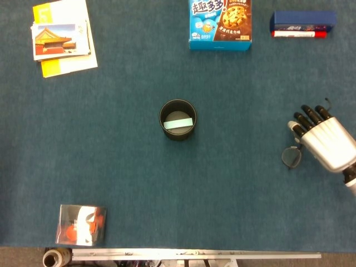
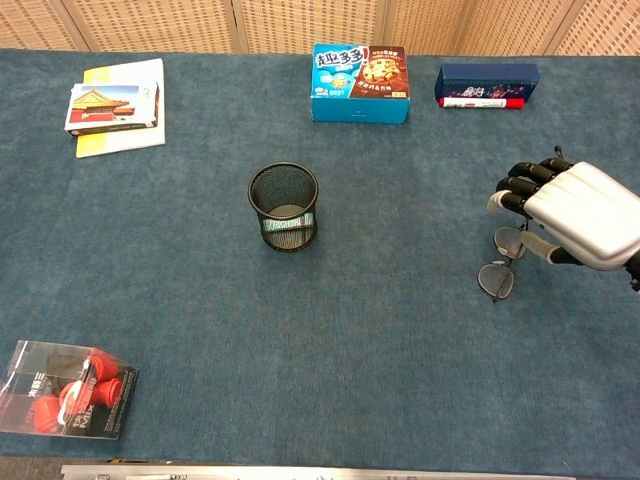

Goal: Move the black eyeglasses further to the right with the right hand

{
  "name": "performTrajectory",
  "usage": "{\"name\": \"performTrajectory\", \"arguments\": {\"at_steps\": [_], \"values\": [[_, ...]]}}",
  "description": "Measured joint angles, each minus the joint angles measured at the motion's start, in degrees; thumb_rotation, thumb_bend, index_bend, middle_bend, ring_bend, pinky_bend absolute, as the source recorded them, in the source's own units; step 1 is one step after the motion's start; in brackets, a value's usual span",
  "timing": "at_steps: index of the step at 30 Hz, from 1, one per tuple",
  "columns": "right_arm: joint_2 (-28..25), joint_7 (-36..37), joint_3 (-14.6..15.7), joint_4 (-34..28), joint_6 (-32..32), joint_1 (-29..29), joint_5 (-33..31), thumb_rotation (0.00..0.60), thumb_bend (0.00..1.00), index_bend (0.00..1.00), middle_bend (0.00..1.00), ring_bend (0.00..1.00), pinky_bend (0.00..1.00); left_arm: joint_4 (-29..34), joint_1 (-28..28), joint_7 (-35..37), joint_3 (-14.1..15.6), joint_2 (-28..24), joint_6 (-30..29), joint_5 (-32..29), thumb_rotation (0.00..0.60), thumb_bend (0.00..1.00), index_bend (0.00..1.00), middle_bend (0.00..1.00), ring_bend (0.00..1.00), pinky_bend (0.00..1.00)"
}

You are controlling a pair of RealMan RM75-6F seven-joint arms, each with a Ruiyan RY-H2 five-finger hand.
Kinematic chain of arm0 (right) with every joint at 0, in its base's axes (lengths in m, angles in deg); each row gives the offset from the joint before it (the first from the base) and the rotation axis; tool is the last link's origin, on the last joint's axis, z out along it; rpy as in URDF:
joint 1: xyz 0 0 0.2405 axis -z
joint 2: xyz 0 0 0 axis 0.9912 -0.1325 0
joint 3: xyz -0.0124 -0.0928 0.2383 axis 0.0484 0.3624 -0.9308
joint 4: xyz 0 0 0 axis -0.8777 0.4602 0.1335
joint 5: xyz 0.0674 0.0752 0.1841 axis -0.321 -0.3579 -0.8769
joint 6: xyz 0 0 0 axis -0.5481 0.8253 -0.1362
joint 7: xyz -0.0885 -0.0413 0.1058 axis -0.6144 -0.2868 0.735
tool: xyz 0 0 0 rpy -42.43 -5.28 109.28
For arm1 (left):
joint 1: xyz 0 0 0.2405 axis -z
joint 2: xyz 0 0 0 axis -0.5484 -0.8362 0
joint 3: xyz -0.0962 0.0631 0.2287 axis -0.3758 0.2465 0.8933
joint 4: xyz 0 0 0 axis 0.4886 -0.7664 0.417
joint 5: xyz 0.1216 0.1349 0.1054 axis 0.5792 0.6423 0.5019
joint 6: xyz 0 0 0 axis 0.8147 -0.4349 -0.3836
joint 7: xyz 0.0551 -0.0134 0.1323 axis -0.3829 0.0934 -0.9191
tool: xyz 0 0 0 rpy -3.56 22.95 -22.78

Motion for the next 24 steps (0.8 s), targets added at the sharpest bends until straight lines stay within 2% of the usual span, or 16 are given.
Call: {"name": "performTrajectory", "arguments": {"at_steps": [24], "values": [[4.2, 0.2, 0.8, 6.5, -3.8, -1.5, -2.6, 0.600, 0.34, 0.35, 0.34, 0.21, 0.31, 0.0, -0.1, 0.2, 0.0, -0.1, -0.1, 0.1, 0.600, 0.48, 0.53, 0.37, 0.41, 0.51]]}}
